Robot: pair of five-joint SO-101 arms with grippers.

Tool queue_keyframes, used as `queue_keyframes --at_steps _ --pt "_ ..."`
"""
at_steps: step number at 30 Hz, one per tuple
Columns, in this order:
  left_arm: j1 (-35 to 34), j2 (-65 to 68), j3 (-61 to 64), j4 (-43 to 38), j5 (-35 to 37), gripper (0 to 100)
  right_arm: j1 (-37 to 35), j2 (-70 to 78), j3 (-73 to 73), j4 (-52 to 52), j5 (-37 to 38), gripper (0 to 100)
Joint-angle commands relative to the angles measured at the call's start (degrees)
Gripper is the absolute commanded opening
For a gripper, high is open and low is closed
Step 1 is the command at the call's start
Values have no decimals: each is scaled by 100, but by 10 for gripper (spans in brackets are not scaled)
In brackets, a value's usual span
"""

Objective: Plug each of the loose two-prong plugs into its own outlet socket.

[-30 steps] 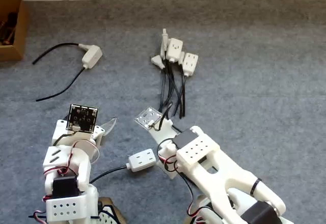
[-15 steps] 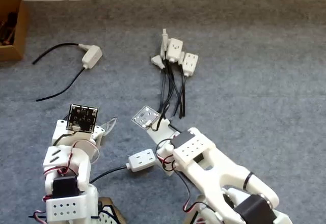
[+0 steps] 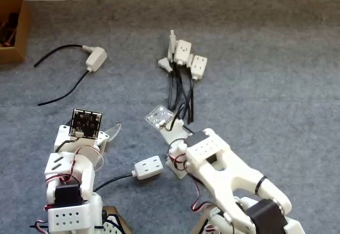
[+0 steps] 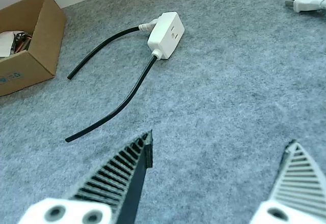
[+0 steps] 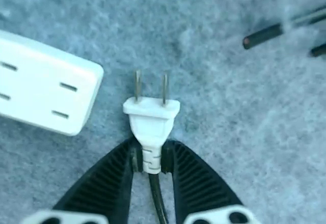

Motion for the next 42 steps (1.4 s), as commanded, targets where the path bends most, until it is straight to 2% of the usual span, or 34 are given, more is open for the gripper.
queue_keyframes --at_steps 1,5,7,9,14,18,23,27,39,42 --pt "22 -66 -75 -88 44 368 356 -22 -585 725 44 7" --pt "22 -48 -435 -70 62 368 409 -585 -1842 1473 -141 7" --pt "31 -48 -699 185 97 368 374 -910 -2457 1666 -299 7" --pt "48 -40 -1068 554 378 368 171 -1121 -2835 1684 -334 7" --pt "136 31 -2185 1240 712 368 -497 -1385 -2527 1095 -334 7" --pt "514 1024 -3169 1477 870 368 -1051 -1648 -2334 505 -334 7" --pt "585 3011 -4084 1442 1301 373 -1666 -2413 -2202 514 -325 7" --pt "593 3705 -3934 993 1327 373 -1666 -3257 -1745 514 -299 7" --pt "980 2818 -3222 949 1310 373 -1657 -3503 -1402 514 -334 7" --pt "1332 2738 -2835 932 1292 372 -1648 -3503 -1552 549 -334 7"
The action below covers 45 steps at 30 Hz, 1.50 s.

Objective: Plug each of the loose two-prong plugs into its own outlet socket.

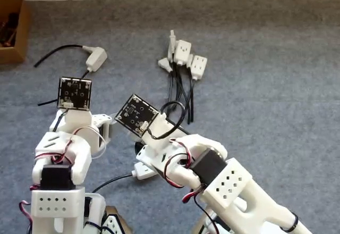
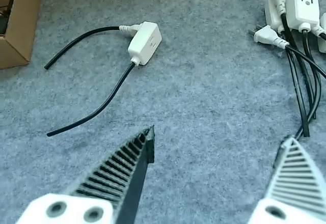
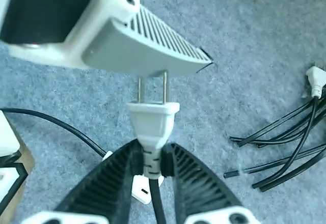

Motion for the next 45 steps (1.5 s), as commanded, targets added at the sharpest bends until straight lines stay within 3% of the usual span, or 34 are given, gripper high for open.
queue_keyframes --at_steps 1,6,15,20,32,45 --pt "470 -84 286 -79 -18 371 -13 -154 -268 -31 -70 7" --pt "356 -92 224 -88 -62 369 347 -154 -426 189 -70 7" --pt "207 -92 -136 -62 -35 369 488 -145 884 -391 -70 7" --pt "224 -92 -198 -53 -35 369 1007 -145 884 -418 -229 7" --pt "1235 -84 31 35 -62 369 1147 -154 497 -409 -492 7" --pt "1226 -92 356 -132 -70 369 1147 -154 -673 400 -466 7"
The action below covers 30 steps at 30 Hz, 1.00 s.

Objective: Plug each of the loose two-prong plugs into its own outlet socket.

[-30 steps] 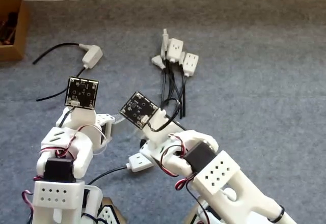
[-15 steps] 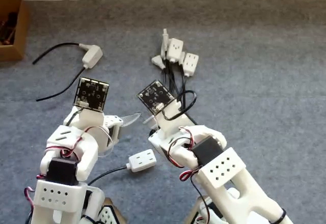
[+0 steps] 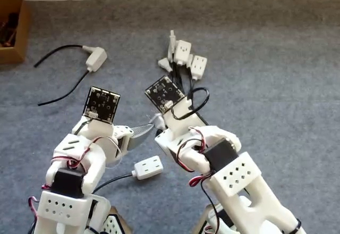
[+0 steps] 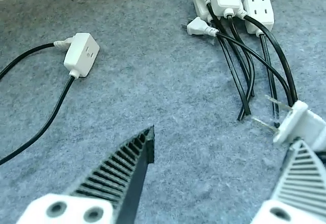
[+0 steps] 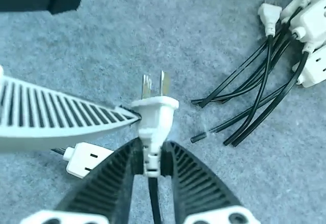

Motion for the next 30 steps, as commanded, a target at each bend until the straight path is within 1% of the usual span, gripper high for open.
queue_keyframes --at_steps 1,4,8,12,15,18,21,24,30 --pt "-31 -4 -101 -53 -9 369 31 -136 -523 110 0 7" --pt "-277 -4 -356 -26 9 369 31 22 22 -110 123 7" --pt "-338 -4 -374 -53 9 369 31 233 629 -629 105 7" --pt "-532 -4 -409 -62 9 369 31 400 655 -681 141 7" --pt "-593 4 -295 -211 9 369 22 426 655 -681 132 7" --pt "-593 -4 13 -501 0 369 -31 418 558 -629 114 7" --pt "-593 40 224 -774 0 369 -312 418 338 -365 123 7" --pt "-532 48 356 -800 -9 369 -505 418 -22 -127 105 7" --pt "-136 48 505 -800 -18 369 -497 426 -699 277 123 7"
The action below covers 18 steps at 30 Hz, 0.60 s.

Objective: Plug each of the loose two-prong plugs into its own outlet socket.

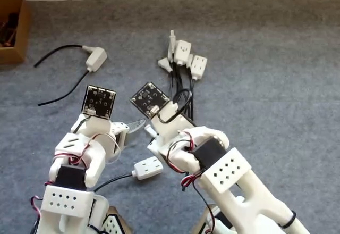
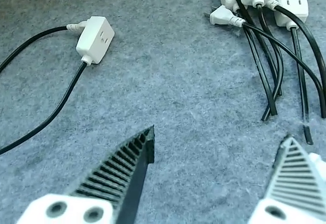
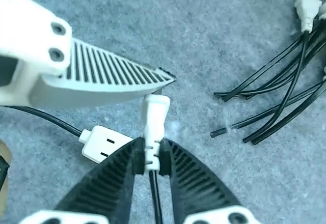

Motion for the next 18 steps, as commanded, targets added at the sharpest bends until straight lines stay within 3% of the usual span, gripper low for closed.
queue_keyframes --at_steps 1,18 --pt "233 13 -13 -70 -9 369 -57 -40 -646 145 44 7" --pt "259 22 22 -70 -158 369 -48 22 -875 198 53 6"
